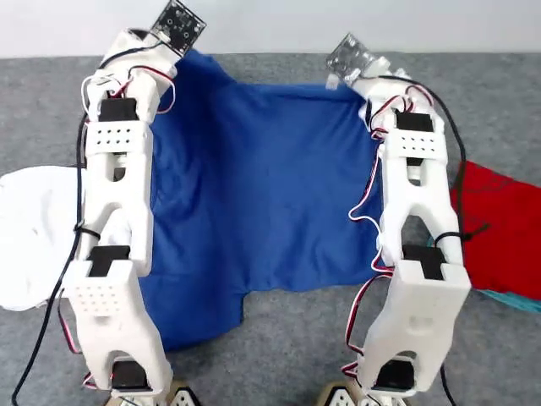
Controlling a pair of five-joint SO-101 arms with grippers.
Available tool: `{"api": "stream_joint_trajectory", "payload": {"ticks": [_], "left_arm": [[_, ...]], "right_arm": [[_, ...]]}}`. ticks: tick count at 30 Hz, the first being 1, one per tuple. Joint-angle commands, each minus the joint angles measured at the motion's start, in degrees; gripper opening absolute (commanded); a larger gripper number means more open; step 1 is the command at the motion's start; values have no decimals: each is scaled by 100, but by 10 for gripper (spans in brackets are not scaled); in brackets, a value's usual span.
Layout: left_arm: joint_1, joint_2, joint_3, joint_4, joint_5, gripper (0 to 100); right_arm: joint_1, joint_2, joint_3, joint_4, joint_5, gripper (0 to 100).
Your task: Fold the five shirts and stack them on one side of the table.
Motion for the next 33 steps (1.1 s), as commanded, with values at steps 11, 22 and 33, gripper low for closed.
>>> {"api": "stream_joint_trajectory", "payload": {"ticks": [11,22,33], "left_arm": [[229,-2110,-4,5169,-1073,14],[404,-3833,2211,6004,-1811,14],[396,-5829,5481,5811,-1987,15]], "right_arm": [[22,-875,-352,3284,229,12],[338,-884,-343,4884,607,11],[708,-831,-299,6026,1257,11]]}}
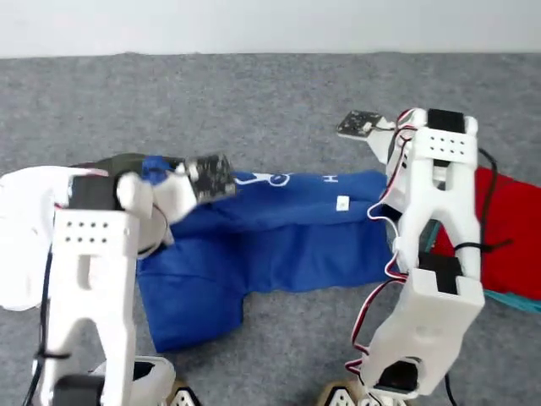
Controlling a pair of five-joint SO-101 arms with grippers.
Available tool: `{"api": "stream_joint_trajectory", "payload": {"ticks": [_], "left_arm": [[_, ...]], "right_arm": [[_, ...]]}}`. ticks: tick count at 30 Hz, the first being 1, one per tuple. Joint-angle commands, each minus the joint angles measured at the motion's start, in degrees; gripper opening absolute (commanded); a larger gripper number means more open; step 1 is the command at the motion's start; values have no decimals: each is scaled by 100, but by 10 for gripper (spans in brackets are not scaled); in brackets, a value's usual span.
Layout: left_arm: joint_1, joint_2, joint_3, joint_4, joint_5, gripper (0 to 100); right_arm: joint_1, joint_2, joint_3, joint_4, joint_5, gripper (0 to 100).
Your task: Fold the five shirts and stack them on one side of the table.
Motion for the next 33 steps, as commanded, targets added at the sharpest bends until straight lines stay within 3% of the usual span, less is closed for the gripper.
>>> {"api": "stream_joint_trajectory", "payload": {"ticks": [1,9,16,26,33], "left_arm": [[9,-571,523,-26,-44,15],[0,-1371,1218,176,-369,15],[-440,-2242,1947,167,-835,15],[-554,-3613,2158,167,-826,23],[-818,-4668,2105,167,-360,239]], "right_arm": [[101,-374,-246,409,264,11],[57,-435,114,708,413,11],[-136,-787,818,708,422,11],[-303,-980,1143,681,387,35],[-198,-1147,1046,708,-290,204]]}}
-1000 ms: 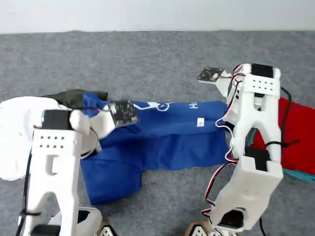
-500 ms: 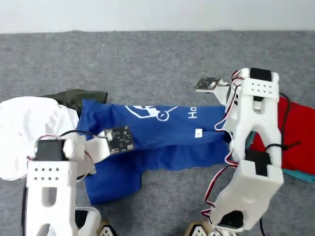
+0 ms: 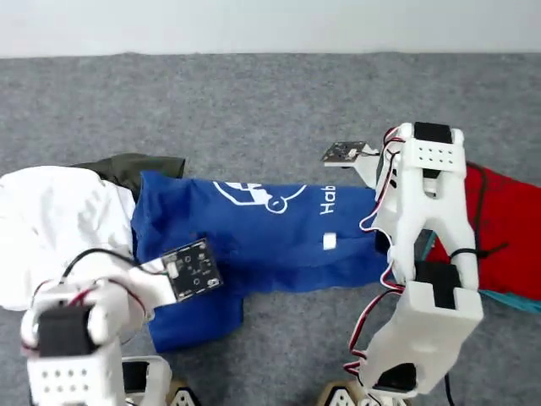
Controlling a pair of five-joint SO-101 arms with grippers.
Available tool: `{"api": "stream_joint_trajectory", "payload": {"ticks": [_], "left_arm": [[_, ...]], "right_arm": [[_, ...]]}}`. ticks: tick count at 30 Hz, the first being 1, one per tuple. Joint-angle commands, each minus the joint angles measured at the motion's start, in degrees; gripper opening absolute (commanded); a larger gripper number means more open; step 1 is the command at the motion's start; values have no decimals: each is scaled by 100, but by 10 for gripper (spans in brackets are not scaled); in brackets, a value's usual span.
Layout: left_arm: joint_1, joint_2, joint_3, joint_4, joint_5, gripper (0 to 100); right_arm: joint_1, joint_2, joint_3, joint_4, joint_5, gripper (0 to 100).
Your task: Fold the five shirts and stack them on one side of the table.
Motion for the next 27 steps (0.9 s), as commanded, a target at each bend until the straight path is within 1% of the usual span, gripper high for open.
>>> {"api": "stream_joint_trajectory", "payload": {"ticks": [1,6,8,10,14,16,17,18,19,20,21,22,25,27], "left_arm": [[-229,-448,-84,141,237,240],[-545,-756,-66,97,193,239],[-571,-765,-31,-167,475,239],[-571,-765,110,-756,1081,214],[-545,-756,725,-1855,1969,101],[-519,-756,1103,-2268,2295,33],[-448,-738,1279,-2400,2330,12],[-413,-686,1420,-2453,2347,13],[-387,-624,1499,-2453,2347,15],[-396,-536,1525,-2435,2356,14],[-422,-448,1508,-2409,2365,14],[-475,-369,1473,-2400,2435,14],[-1169,-211,1244,-2426,2927,14],[-1714,-185,1095,-2444,3112,14]], "right_arm": [[66,-593,-123,224,-281,210],[57,-804,-132,189,-290,210],[40,-840,-158,136,-413,210],[-57,-804,-246,-66,-888,209],[-356,-787,-255,-778,-2163,193],[-602,-725,-255,-1077,-2602,117],[-734,-664,-255,-1191,-2725,65],[-866,-602,-255,-1262,-2804,10],[-998,-523,-255,-1279,-2875,6],[-1147,-462,-255,-1288,-2919,29],[-1332,-400,-264,-1288,-2998,31],[-1560,-365,-273,-1288,-3103,16],[-2325,-268,-281,-1305,-3481,12],[-2853,-251,-290,-1367,-3754,9]]}}
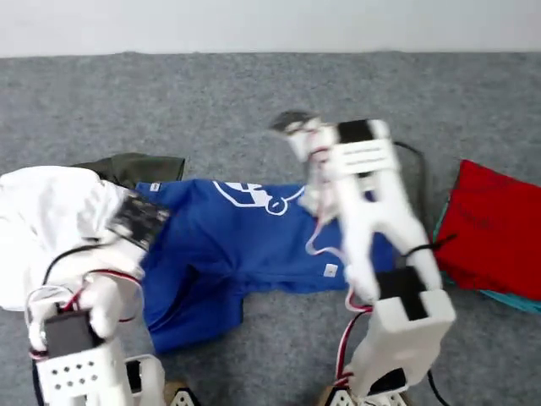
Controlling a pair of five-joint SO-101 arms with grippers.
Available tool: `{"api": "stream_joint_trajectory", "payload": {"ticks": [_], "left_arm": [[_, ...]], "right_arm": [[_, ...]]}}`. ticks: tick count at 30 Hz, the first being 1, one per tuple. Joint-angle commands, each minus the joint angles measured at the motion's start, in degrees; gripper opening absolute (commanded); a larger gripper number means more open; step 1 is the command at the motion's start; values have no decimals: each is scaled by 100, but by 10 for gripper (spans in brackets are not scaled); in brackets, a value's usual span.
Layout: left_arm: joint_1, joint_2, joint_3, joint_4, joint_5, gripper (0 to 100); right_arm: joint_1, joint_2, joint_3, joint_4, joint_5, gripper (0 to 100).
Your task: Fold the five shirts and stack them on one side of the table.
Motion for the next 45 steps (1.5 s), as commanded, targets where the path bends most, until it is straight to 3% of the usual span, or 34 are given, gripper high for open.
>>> {"api": "stream_joint_trajectory", "payload": {"ticks": [1,8,13,19,27,30,39,45], "left_arm": [[-914,44,-435,-141,325,14],[-2936,44,-505,-141,360,14],[-3640,44,-497,-105,352,14],[-3701,44,-497,-105,352,14],[-3684,44,-488,-105,352,14],[-3666,44,-488,-105,352,14],[-3473,35,-497,-97,360,14],[-3490,35,-497,-97,360,14]], "right_arm": [[-919,-40,-290,-215,-519,9],[-2316,84,-290,-1262,-1248,9],[-2967,637,-290,-1903,-1284,9],[-3310,1200,-290,-2123,-1292,9],[-3407,1130,-290,673,-958,9],[-3407,1033,-299,1068,-571,9],[-3371,875,-1125,259,-571,9],[-3301,1077,-1204,-1727,-607,9]]}}
